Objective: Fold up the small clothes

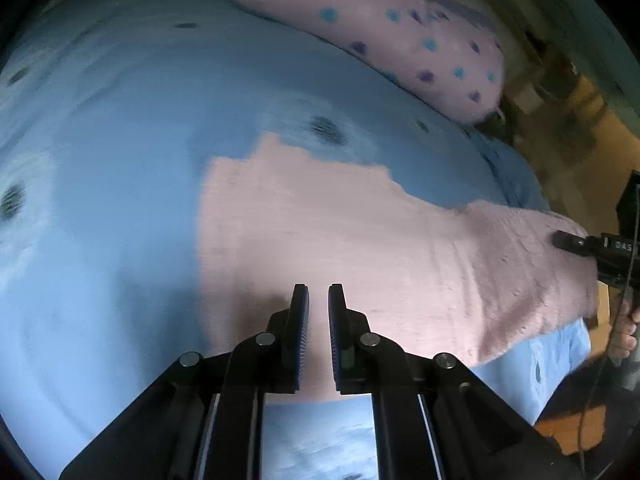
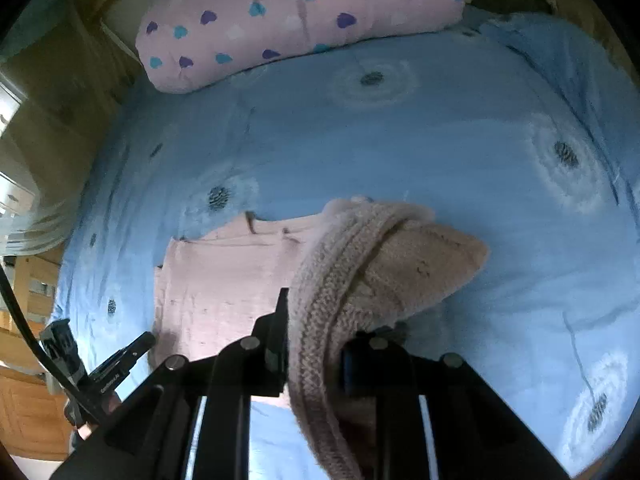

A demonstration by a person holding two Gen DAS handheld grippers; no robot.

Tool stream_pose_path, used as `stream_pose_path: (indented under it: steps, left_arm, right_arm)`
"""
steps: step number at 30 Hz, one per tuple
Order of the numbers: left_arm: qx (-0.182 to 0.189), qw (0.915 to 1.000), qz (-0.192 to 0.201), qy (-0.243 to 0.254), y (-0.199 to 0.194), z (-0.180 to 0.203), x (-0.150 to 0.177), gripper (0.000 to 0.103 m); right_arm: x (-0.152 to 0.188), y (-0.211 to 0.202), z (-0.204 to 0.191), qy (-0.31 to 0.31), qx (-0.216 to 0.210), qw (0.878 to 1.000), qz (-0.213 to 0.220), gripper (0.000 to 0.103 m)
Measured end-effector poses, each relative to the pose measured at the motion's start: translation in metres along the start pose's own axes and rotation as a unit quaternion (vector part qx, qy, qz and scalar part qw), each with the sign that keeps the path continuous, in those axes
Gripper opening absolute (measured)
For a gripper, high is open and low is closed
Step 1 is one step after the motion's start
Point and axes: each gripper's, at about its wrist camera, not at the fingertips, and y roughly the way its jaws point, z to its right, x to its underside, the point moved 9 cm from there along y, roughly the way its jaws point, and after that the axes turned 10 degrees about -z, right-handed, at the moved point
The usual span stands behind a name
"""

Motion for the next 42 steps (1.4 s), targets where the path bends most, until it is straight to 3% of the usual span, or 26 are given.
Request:
stream_pose_path:
  steps: [9, 17, 24, 28, 31, 34, 36, 40, 42]
  left_arm:
    - [0.008, 0.9987, 0.021, -0.046, -0.039, -0.062, 0.013, 0.003]
    - [-0.013, 0.9985, 0.035, -0.041, -0.041, -0.067, 0.012, 0.003]
    - [-0.019, 0.9988, 0.039, -0.023, -0.042, -0.061, 0.011, 0.003]
    - [-0.023, 0.9988, 0.032, -0.028, -0.036, -0.064, 0.012, 0.003]
    - [-0.026, 0.9988, 0.029, -0.031, -0.034, -0.066, 0.013, 0.003]
    - [-0.025, 0.9986, 0.029, -0.035, -0.035, -0.069, 0.012, 0.003]
    - [-0.023, 0.9985, 0.028, -0.04, -0.034, -0.07, 0.011, 0.003]
    - [-0.02, 0.9986, 0.02, -0.044, -0.03, -0.07, 0.011, 0.004]
    - [-0.018, 0.9989, 0.013, -0.041, -0.027, -0.07, 0.012, 0.011]
  right_arm:
    - [-0.011, 0.026, -0.101, -0.023, 0.027, 0.999, -0.016, 0.019]
    - [-0.003, 0.112, -0.178, -0.011, -0.011, 0.999, -0.044, 0.019]
    - [0.012, 0.15, -0.219, -0.053, -0.032, 0.997, -0.037, 0.019]
    - [0.023, 0.167, -0.235, -0.081, -0.017, 0.995, -0.05, 0.019]
    - [0.025, 0.181, -0.237, -0.082, -0.021, 0.994, -0.068, 0.031]
    - [0.021, 0.178, -0.243, -0.057, -0.104, 0.991, -0.058, 0.044]
    - [0.017, 0.167, -0.248, -0.048, -0.153, 0.986, -0.047, 0.047]
    - [0.012, 0.137, -0.248, -0.088, -0.144, 0.986, -0.015, 0.047]
    - [0.019, 0.121, -0.238, -0.117, -0.133, 0.984, -0.01, 0.051]
